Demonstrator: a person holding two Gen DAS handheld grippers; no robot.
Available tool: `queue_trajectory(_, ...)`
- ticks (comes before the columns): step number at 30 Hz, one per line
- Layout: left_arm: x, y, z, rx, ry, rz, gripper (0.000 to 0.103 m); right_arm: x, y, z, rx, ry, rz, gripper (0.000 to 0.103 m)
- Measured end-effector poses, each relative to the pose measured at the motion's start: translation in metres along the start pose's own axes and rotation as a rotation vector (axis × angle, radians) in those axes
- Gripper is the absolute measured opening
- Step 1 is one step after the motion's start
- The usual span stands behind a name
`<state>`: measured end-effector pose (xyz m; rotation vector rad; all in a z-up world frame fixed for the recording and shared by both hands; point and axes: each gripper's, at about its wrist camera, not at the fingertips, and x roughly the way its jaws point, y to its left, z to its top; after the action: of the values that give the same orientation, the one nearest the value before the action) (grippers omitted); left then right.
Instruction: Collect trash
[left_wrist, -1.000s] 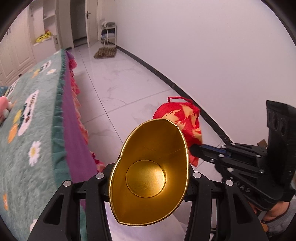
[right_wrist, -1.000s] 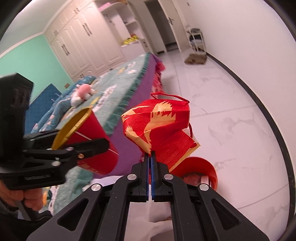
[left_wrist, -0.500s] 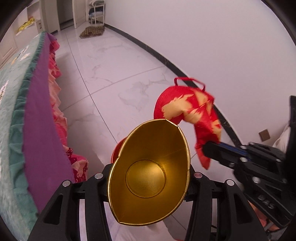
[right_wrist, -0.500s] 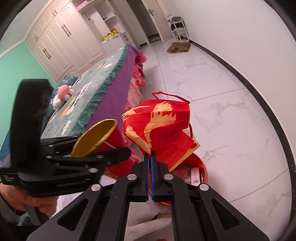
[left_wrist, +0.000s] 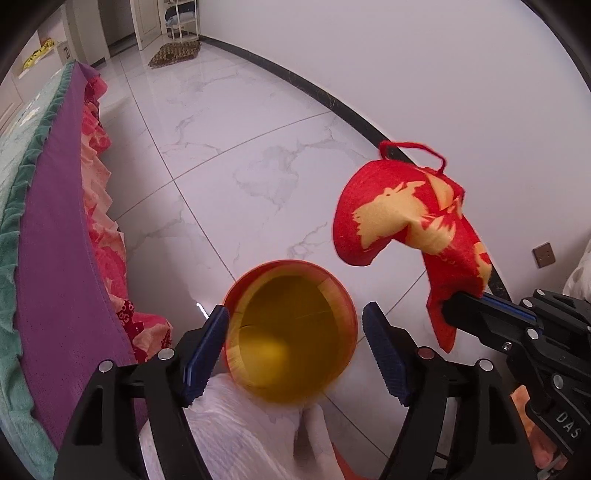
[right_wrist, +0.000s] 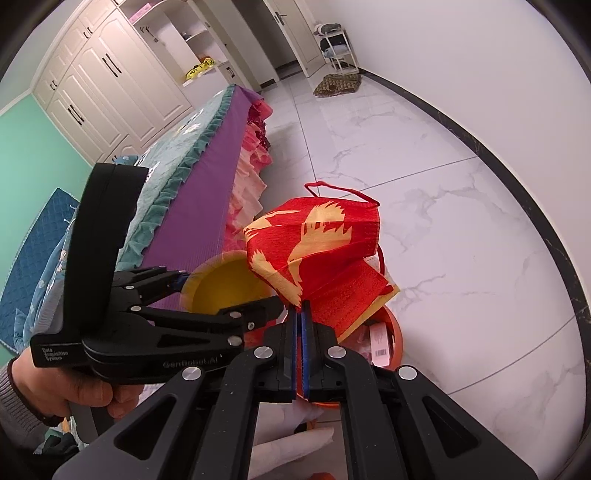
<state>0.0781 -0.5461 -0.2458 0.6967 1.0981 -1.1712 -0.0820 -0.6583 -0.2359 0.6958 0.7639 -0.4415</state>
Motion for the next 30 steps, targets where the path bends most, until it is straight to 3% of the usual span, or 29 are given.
queue_trajectory(11, -0.004, 0.019, -0.003, -0.034, -0.001, 0.048, 0.075, 0.031, 0.006, 0.006, -0.013, 0.048, 0.024, 0.006)
queue_trajectory(16, -0.005, 0.033, -0.008, -0.067, 0.006, 0.092, 0.075, 0.047, 0.012, 0.010, -0.027, 0.059, 0.010, 0.022)
queue_trajectory(18, -0.007, 0.040, -0.009, -0.088, 0.004, 0.095, 0.075, 0.050, 0.014, 0.011, -0.027, 0.057, 0.007, 0.034)
queue_trajectory(25, -0.015, 0.048, -0.014, -0.109, -0.003, 0.098, 0.075, 0.040, 0.028, 0.012, -0.053, 0.031, 0.005, 0.034)
queue_trajectory(30, -0.045, 0.046, -0.021, -0.130, -0.078, 0.115, 0.075, 0.017, 0.051, 0.013, -0.100, -0.018, 0.001, 0.034)
